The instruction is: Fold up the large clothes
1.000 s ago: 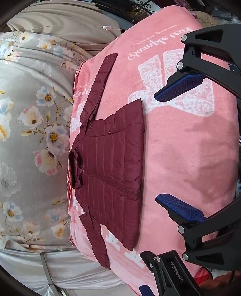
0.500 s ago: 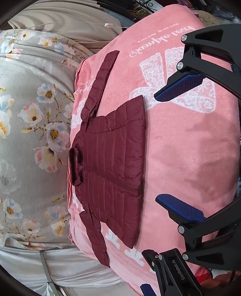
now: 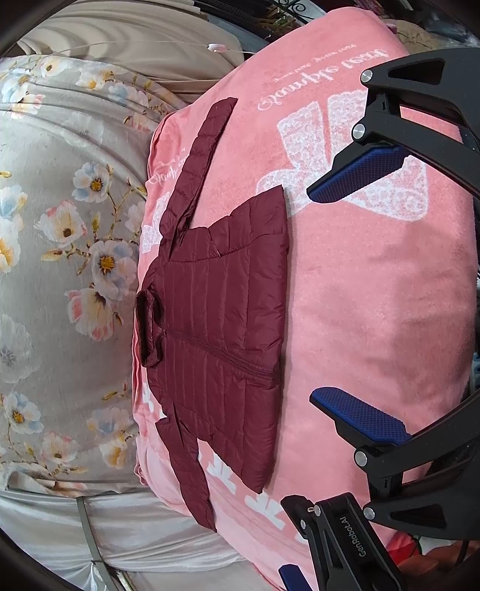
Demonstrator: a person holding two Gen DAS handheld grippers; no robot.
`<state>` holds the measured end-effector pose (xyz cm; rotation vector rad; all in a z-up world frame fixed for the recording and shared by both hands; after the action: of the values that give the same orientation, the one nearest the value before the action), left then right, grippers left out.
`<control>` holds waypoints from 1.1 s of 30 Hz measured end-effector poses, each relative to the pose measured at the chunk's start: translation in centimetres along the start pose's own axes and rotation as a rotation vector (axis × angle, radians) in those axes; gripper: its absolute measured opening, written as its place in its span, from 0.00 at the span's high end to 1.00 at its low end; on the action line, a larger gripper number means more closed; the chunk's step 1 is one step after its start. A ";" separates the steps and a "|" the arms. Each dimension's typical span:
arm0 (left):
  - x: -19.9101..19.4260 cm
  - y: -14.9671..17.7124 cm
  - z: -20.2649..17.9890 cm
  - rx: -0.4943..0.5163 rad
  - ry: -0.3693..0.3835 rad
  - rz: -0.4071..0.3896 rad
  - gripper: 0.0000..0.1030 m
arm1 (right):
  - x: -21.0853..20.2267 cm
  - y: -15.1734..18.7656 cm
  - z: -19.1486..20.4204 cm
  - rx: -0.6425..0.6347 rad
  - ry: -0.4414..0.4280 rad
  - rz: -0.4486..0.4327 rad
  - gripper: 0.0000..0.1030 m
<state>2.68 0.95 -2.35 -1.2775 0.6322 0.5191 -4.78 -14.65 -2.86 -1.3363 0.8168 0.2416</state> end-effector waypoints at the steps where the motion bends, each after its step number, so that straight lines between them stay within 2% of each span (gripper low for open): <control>1: 0.0 0.0 0.1 0.000 -0.001 0.000 0.05 | 0.0 0.1 0.0 0.000 -0.001 0.000 0.05; 33: 0.2 0.5 -0.2 0.000 0.002 0.005 0.05 | 0.2 0.2 0.4 -0.004 -0.013 0.007 0.05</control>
<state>2.44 0.91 -2.89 -1.2772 0.6366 0.5220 -4.59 -14.28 -3.18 -1.3345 0.8108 0.2566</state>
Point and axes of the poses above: each gripper's, at about its wrist camera, not at the fingertips, and x roughly the way its jaws point, z to its left, y to its underside, the point moved 3 cm from there along x, roughly the way its jaws point, and after that the axes turned 2 degrees about x, right-handed, at the moved point
